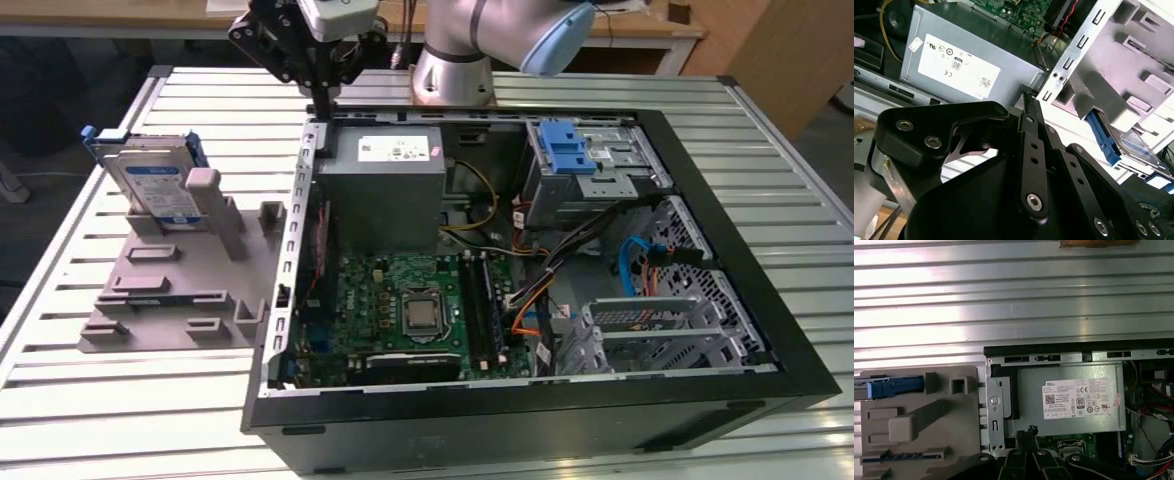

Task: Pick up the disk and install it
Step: 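Reach for the disk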

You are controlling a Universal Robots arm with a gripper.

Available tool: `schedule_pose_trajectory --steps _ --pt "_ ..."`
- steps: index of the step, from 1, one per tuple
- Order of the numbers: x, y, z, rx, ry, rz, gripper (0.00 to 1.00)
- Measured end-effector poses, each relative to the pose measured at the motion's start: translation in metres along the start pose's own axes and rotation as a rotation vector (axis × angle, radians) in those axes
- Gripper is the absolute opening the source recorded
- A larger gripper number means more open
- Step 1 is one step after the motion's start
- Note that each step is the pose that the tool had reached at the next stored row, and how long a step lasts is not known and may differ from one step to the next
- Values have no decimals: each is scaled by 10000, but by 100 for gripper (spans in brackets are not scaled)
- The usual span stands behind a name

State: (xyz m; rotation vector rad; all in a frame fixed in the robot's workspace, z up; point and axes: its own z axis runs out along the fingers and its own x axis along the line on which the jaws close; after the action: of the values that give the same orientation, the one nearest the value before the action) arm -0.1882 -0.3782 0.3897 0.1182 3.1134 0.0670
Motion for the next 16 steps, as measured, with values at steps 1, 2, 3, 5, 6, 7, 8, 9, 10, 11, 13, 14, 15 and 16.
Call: schedule_pose_trajectory --steps 1,2,3,5,6,7,8,9,10,11,13,14,15,16 --pt "13 8 0 0 0 -1 11" --pt "26 16 1 0 0 -1 11" --pt "40 24 1 0 0 -2 11" --pt "69 40 2 0 0 -1 11" --pt "84 48 3 1 0 0 11" --pt "100 57 4 0 0 0 11" --pt "115 66 4 0 0 0 11" --pt "129 74 5 0 0 -1 11" --pt "144 82 6 0 0 -2 11" --pt "159 91 6 0 0 -2 11" --pt "190 109 8 0 0 0 11" --pt "204 117 8 0 0 0 11" --pt "218 125 9 0 0 0 11" --pt "233 134 9 1 1 -1 11"
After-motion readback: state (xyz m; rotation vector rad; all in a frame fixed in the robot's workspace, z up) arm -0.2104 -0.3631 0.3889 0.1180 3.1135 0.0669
